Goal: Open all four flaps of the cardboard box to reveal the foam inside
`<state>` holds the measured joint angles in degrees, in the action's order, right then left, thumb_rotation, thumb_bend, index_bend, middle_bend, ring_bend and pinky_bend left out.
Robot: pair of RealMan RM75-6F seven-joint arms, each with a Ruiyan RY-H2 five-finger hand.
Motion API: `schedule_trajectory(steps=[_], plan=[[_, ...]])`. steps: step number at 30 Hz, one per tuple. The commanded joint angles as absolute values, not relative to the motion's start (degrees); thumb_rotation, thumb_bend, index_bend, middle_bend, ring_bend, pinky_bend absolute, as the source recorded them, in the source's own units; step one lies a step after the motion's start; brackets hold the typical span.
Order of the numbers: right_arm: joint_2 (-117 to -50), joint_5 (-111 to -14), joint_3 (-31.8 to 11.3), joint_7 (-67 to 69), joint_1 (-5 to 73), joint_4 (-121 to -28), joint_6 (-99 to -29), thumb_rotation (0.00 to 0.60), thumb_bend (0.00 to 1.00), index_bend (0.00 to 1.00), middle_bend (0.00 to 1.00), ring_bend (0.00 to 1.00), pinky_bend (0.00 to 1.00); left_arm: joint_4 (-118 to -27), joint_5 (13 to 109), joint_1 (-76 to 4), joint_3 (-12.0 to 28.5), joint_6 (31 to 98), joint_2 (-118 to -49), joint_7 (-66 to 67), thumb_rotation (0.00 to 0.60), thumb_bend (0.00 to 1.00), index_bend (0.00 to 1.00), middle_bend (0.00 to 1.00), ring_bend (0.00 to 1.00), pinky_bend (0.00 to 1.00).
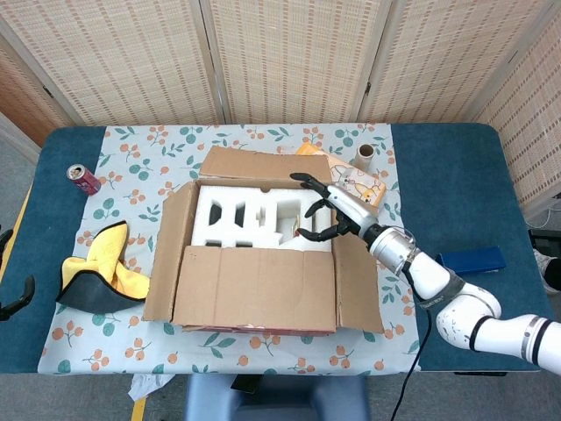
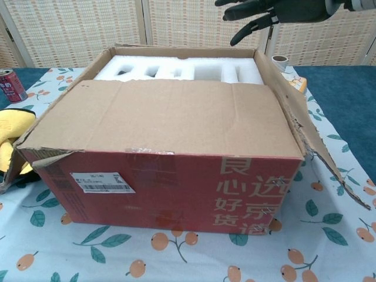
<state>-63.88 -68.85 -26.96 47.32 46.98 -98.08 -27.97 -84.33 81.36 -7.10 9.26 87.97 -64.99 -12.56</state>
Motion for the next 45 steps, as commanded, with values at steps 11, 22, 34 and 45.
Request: schedule_trajectory(steps=[11,22,34,45], plan=[[-67.6,-78.3,-23.8,54.3,47.6,-95.2,-25.6,0.6,0.38,0.0,0.0,0.0,0.34,-83.9,81.2,-7.1,9.4,87.6,-64.9,-13.9,0.6,0.52,0.0,0.02,0.01,0.0],[-67.3,-82.6,-20.4,58.2,48.7,-96.0,-26.7,0.6,0.38,0.0,0.0,0.0,0.35,-84.4,80.7,-7.1,9.4,87.1,-64.6,-13.5,0.6,0.52,0.0,0.02,0.01,0.0],[-61.8,-87.4,-18.6,63.9,47.8,-102.7,-32.9,0.6,0.38,0.0,0.0,0.0,0.37,-84.0,80.1,-7.3,9.6,86.4,-64.7,-13.4,0.6,0.52,0.0,0.02,0.01,0.0],[-51.9,-90.3,-17.9,58.9,45.0,-116.0,-41.2,0.6,0.38,0.0,0.0,0.0,0.37,-84.2,80.1,-7.4,9.6,86.7,-65.1,-11.3,0.6,0.52,0.0,0.02,0.01,0.0]])
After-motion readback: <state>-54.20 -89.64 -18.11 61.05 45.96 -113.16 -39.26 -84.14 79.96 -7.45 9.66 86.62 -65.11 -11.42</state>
